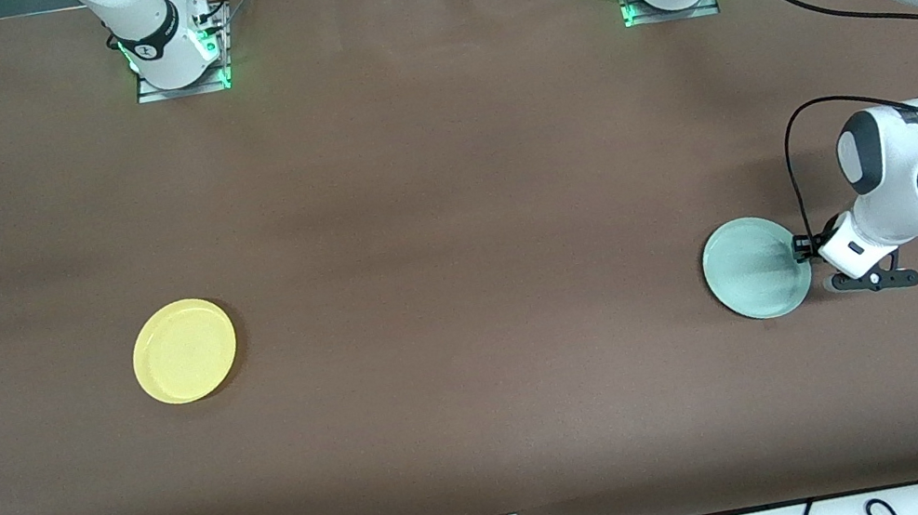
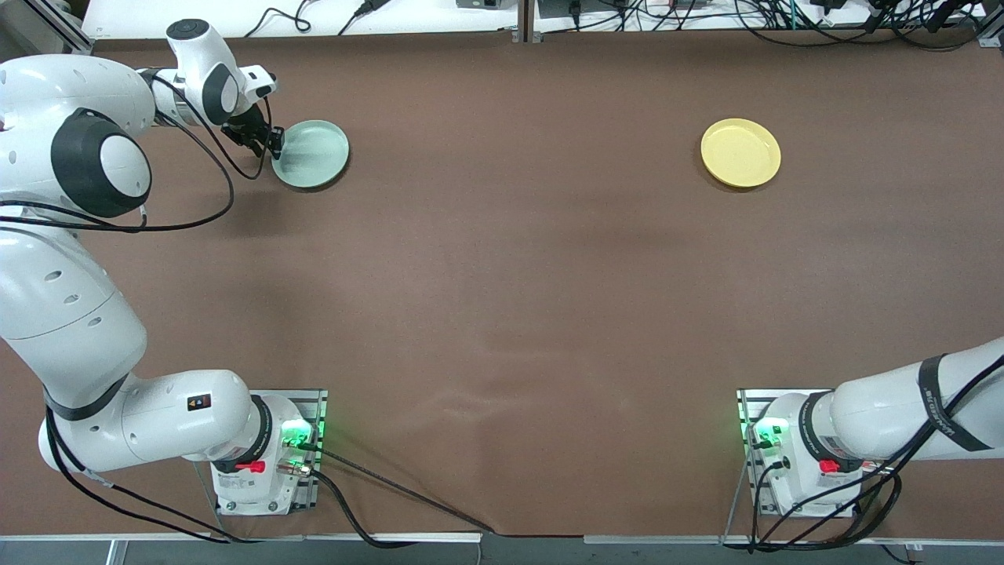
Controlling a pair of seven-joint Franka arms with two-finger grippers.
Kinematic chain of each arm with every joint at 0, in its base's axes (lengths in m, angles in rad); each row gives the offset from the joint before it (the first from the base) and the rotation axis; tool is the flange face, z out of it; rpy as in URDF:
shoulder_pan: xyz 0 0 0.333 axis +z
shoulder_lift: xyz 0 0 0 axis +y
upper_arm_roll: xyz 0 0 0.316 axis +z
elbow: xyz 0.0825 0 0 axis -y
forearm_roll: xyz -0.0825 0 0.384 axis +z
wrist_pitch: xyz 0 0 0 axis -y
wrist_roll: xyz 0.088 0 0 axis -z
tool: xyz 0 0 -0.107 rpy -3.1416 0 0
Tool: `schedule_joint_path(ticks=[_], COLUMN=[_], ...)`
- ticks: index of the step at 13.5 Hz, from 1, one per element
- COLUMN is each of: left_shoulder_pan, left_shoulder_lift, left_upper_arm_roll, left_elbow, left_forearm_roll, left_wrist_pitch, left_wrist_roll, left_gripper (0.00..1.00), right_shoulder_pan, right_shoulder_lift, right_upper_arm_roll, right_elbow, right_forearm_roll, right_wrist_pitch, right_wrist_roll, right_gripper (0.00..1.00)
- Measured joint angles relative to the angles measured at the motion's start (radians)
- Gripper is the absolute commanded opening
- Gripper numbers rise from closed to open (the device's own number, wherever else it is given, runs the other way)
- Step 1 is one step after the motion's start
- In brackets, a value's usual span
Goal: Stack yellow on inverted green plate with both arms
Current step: 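Reach the left gripper down to the rim of the green plate, then grasp the green plate with the left gripper while the right gripper reaches yellow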
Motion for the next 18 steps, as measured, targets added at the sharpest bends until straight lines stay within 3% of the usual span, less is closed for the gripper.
schedule_joint_path(ticks=[9, 18], left_shoulder_pan=[0.000, 0.000], left_shoulder_lift=[0.005, 0.005], left_upper_arm_roll=[0.000, -0.001], left_elbow=[0.000, 0.001], left_forearm_roll=[0.000, 0.000], left_wrist_pitch=[0.006, 0.006], left_wrist_roll=[0.000, 0.000], left_gripper=[0.40, 0.25], right_shoulder_pan=[0.000, 0.000], right_shoulder_lift=[0.000, 0.027], right_upper_arm_roll=[0.000, -0.003], right_elbow=[0.000, 0.000], right_forearm_roll=[0.000, 0.000], right_wrist_pitch=[0.000, 0.000], right_wrist_roll=[0.000, 0.000], right_gripper=[1.00, 1.00])
